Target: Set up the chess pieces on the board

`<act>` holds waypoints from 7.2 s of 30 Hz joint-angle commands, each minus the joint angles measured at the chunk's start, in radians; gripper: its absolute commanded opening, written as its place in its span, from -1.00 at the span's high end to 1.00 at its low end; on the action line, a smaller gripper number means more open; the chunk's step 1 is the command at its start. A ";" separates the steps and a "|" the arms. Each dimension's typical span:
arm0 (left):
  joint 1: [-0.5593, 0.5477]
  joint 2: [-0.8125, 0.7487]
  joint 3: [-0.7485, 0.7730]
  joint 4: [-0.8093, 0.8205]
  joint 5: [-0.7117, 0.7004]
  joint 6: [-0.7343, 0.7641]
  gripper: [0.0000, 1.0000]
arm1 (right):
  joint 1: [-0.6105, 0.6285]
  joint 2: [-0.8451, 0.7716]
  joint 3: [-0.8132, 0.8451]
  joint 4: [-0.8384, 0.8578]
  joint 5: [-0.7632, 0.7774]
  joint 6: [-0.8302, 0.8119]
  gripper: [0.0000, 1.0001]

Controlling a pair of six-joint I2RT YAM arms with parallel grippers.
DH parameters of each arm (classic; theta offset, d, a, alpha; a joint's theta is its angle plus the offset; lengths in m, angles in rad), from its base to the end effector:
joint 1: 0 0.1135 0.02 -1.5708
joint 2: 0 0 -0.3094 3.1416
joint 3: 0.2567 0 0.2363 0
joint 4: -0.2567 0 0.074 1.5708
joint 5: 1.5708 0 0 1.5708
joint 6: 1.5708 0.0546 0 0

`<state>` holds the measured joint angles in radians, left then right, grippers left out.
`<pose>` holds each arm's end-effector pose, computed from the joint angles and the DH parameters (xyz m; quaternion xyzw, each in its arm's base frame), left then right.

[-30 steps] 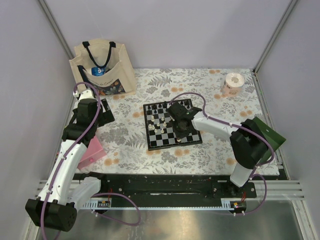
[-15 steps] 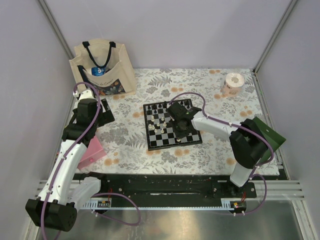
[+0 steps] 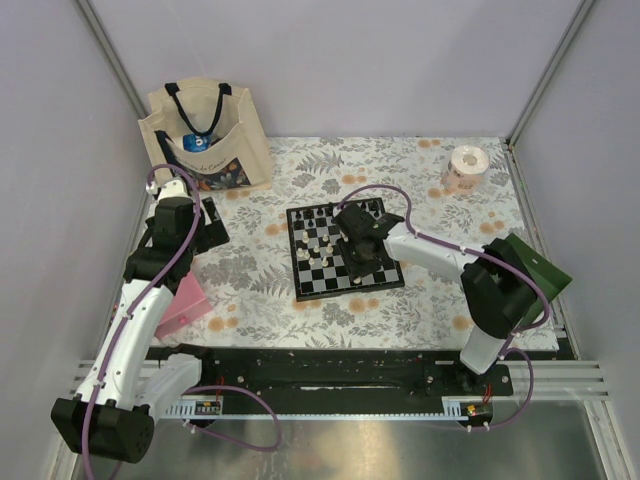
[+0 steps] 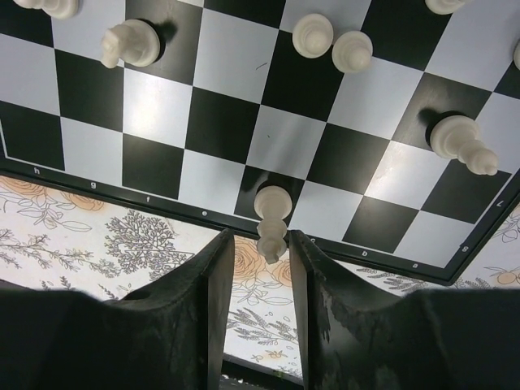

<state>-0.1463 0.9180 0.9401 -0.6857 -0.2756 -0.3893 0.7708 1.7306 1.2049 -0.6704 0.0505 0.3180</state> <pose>0.1594 -0.0085 0.3464 -0.1677 0.8765 0.0042 0.4513 0.2487 0.2377 0.2365 -0.2159 0.9582 0.0752 0.1721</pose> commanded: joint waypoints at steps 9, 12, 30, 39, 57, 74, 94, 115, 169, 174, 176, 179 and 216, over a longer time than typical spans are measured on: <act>0.008 -0.010 0.000 0.048 0.015 -0.002 -0.98 | 0.007 -0.126 0.096 -0.005 0.089 -0.025 0.01; 0.008 -0.011 0.000 0.048 0.015 -0.002 -0.98 | -0.004 -0.143 0.102 0.014 0.147 -0.030 -0.03; 0.011 -0.019 -0.001 0.049 0.021 -0.003 -0.98 | -0.113 0.090 0.243 0.020 0.081 -0.023 0.10; 0.016 -0.016 -0.003 0.052 0.038 -0.003 -0.98 | -0.130 0.124 0.200 0.038 0.063 -0.014 0.19; 0.019 -0.011 -0.004 0.055 0.046 -0.003 -0.98 | -0.154 0.182 0.180 0.074 0.049 -0.011 0.24; 0.019 -0.013 -0.004 0.055 0.049 -0.003 -0.98 | -0.154 0.196 0.167 0.088 0.020 -0.007 0.52; 0.022 -0.013 -0.006 0.057 0.064 -0.003 -0.98 | -0.140 0.027 0.042 0.103 -0.078 0.013 0.77; 0.021 -0.018 -0.009 0.060 0.062 -0.002 -0.98 | -0.093 0.081 0.076 0.103 -0.086 0.021 0.73; 0.024 -0.013 -0.007 0.060 0.065 -0.003 -0.98 | -0.251 -0.014 0.038 0.057 0.017 -0.008 -0.04; 0.025 -0.010 -0.007 0.060 0.069 -0.003 -0.98 | -0.252 0.033 0.051 0.058 0.006 -0.011 0.03; 0.025 -0.010 -0.007 0.058 0.067 -0.003 -0.98 | -0.251 0.044 0.056 0.057 0.008 -0.011 0.07; 0.025 -0.011 -0.009 0.060 0.065 -0.003 -0.98 | -0.251 0.056 0.058 0.058 0.043 -0.017 0.17; 0.030 -0.019 -0.011 0.068 0.102 0.006 -0.98 | -0.179 -0.170 -0.119 0.055 0.005 0.018 1.00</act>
<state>-0.1230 0.9176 0.9379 -0.6743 -0.2020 -0.3889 0.5533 1.6119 1.1061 -0.6159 0.0513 0.3115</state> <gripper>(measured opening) 0.988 0.177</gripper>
